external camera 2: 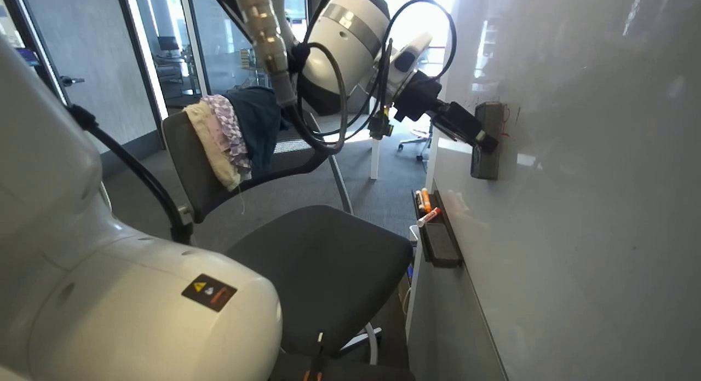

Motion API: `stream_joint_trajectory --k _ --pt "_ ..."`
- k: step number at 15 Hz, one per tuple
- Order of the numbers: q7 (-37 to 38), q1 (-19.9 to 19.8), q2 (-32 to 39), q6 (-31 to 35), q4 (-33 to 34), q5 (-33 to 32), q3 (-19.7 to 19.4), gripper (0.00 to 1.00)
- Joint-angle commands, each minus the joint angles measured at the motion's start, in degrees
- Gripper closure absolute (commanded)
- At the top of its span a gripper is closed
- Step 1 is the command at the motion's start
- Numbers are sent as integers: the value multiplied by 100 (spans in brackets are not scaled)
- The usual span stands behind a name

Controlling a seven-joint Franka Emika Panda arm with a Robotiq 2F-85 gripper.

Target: Use the black eraser to wipe the writings on the whiteboard

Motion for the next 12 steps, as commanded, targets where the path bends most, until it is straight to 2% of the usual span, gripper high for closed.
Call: stream_joint_trajectory --k 1,9,12 --pt "71 -455 -565 74 -591 -247 -370 69" --pt "1430 -724 -1435 59 -1194 -1031 -354 69" --pt "1628 -708 -1556 158 -1315 -1218 -413 69"
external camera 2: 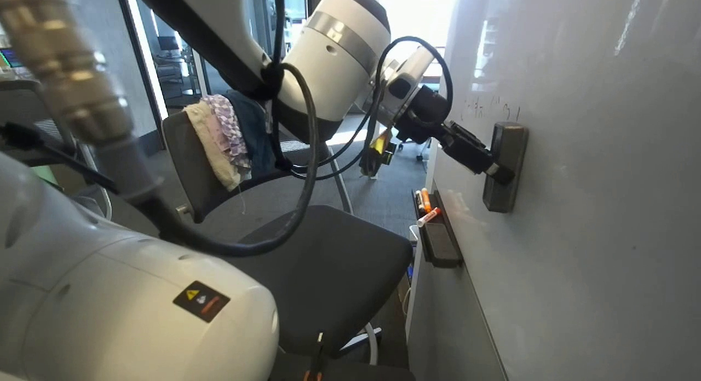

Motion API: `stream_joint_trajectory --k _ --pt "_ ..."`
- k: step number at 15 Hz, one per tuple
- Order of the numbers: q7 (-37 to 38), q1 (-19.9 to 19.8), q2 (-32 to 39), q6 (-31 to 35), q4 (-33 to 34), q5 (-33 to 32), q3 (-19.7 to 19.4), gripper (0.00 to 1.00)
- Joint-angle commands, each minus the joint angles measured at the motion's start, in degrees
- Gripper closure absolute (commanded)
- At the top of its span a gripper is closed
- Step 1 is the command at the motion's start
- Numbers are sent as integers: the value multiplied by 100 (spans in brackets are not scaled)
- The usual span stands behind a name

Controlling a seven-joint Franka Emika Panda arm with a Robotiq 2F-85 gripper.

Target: Use the black eraser to wipe the writings on the whiteboard

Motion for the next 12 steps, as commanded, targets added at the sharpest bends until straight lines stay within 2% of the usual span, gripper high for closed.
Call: stream_joint_trajectory --k 1,3,7,10,12 --pt "242 -363 -310 24 -58 -708 -259 69" --pt "-41 -29 353 -4 830 -220 -145 69" --pt "-500 390 825 47 1688 755 44 69" --pt "-864 617 1473 90 2603 1089 53 69" --pt "-1082 550 1929 161 3038 1274 161 69"
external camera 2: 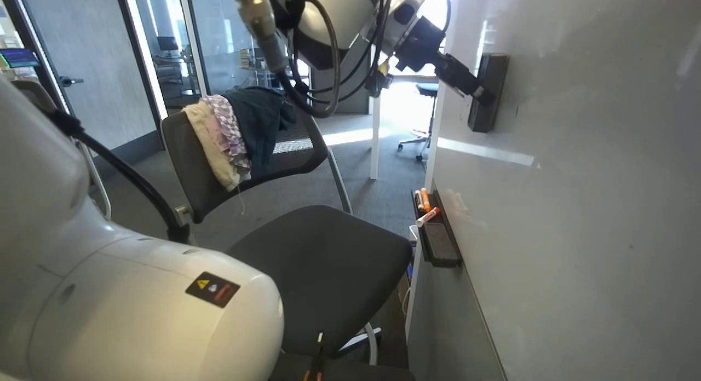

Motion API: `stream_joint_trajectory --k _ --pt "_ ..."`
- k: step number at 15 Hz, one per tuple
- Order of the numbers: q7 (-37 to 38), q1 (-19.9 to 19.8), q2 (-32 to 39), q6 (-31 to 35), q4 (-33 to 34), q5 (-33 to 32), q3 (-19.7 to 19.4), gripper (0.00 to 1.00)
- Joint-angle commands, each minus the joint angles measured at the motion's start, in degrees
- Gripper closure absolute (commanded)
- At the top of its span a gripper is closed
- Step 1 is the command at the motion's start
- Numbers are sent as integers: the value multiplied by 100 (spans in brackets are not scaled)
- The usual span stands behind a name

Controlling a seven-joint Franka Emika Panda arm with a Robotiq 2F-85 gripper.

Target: Use the black eraser to wipe the writings on the whiteboard

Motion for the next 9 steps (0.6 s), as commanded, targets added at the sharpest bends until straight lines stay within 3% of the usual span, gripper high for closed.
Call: stream_joint_trajectory --k 1,5,9 --pt "-454 -26 1080 86 1102 334 97 69" --pt "-529 -62 1736 87 1478 220 242 69" --pt "-529 -89 1757 -117 1353 148 274 69"
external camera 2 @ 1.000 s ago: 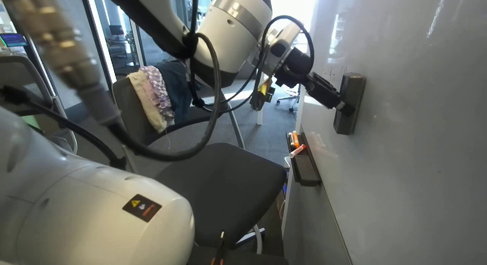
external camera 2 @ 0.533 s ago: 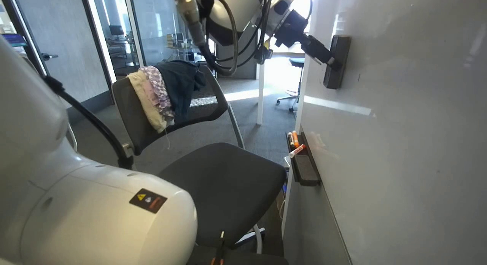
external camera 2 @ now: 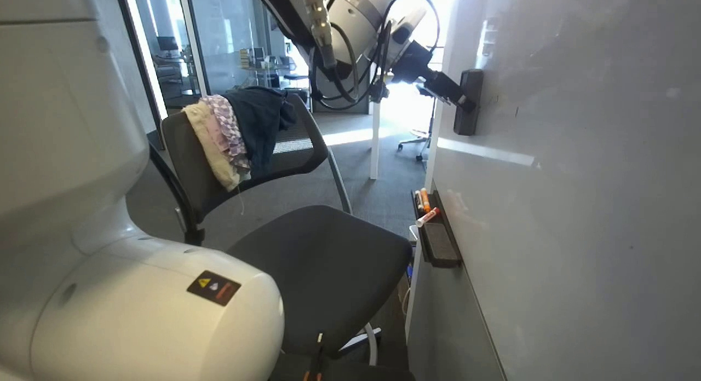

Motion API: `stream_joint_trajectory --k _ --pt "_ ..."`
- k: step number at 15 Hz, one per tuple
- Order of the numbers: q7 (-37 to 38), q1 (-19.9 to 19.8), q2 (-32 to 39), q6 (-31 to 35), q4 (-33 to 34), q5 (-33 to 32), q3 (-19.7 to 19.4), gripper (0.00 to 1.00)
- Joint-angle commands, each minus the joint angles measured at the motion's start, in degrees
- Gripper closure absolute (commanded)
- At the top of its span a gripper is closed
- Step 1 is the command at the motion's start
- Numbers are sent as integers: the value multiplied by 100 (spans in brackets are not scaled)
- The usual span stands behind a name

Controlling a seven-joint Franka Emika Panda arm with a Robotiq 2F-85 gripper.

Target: Use the black eraser to wipe the writings on the whiteboard

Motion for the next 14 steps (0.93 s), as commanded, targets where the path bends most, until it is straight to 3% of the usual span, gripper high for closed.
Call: stream_joint_trajectory --k 1,10,11,14 --pt "-84 -130 46 -213 67 -109 38 69" --pt "-23 -120 -734 -826 -845 -179 111 69" --pt "-45 -161 -161 -626 -419 -210 41 69" --pt "-193 -71 254 -729 58 -226 147 69"
